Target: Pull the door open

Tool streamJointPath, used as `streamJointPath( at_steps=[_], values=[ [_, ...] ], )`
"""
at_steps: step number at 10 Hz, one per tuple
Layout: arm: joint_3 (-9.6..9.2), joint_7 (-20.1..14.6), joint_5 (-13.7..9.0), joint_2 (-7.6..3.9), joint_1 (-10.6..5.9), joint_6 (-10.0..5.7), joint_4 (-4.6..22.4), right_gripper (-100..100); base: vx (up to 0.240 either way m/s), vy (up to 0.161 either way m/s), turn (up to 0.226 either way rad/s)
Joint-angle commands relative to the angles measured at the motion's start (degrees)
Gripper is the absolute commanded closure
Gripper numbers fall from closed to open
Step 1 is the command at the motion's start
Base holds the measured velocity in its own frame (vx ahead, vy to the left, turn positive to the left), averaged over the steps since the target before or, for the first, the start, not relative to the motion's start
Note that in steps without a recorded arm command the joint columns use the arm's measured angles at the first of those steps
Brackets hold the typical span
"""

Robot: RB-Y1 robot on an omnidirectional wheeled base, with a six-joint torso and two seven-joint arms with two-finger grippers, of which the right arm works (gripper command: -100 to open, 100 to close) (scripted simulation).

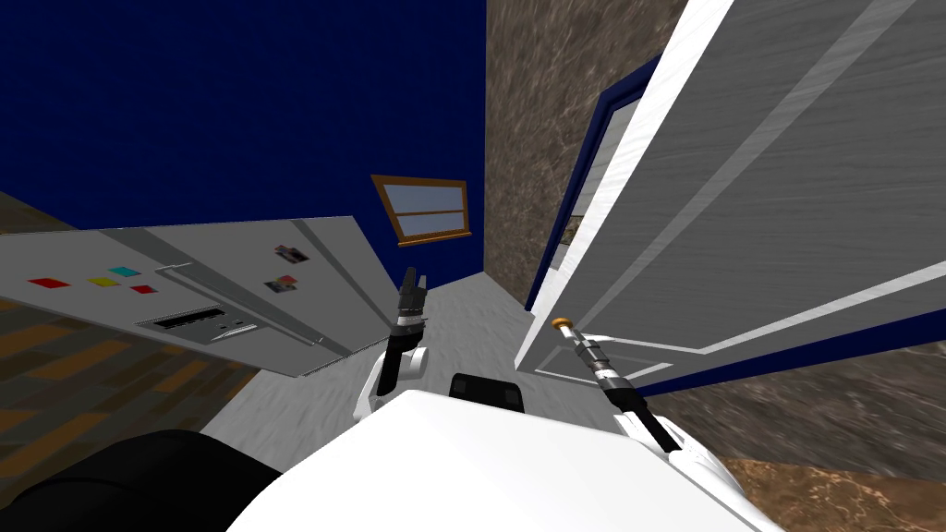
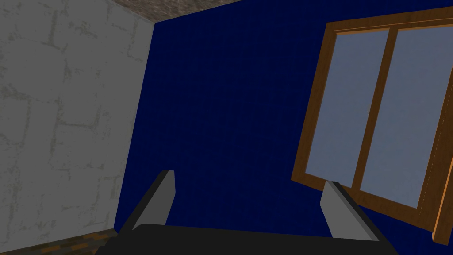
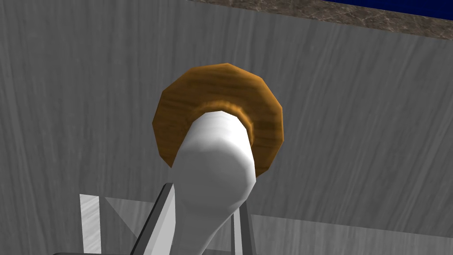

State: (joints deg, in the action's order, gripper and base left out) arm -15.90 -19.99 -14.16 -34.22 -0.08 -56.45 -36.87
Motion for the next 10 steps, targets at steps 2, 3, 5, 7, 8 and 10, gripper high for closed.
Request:
streamJointPath(
  at_steps=[2,3,5,7,8,10],
  values=[
    [0.04,0.0,0.0,-0.08,0.09,-0.05,-0.1,100,0.0,0.003,0.008],
    [0.04,0.0,0.0,-0.08,0.09,-0.05,-0.1,100,-0.001,-0.009,-0.024],
    [-0.71,-0.5,-0.2,-0.84,0.96,-1.4,-0.2,100,0.001,0.005,0.015],
    [-0.71,-0.5,-0.2,-0.84,0.96,-1.4,-0.2,100,-0.001,-0.005,-0.014],
    [-0.71,-0.5,-0.2,-0.84,0.96,-1.4,-0.2,100,0.0,0.0,0.0],
    [-0.71,-0.5,-0.2,-0.84,0.96,-1.4,-0.2,100,0.0,-0.003,-0.006]
  ],
)
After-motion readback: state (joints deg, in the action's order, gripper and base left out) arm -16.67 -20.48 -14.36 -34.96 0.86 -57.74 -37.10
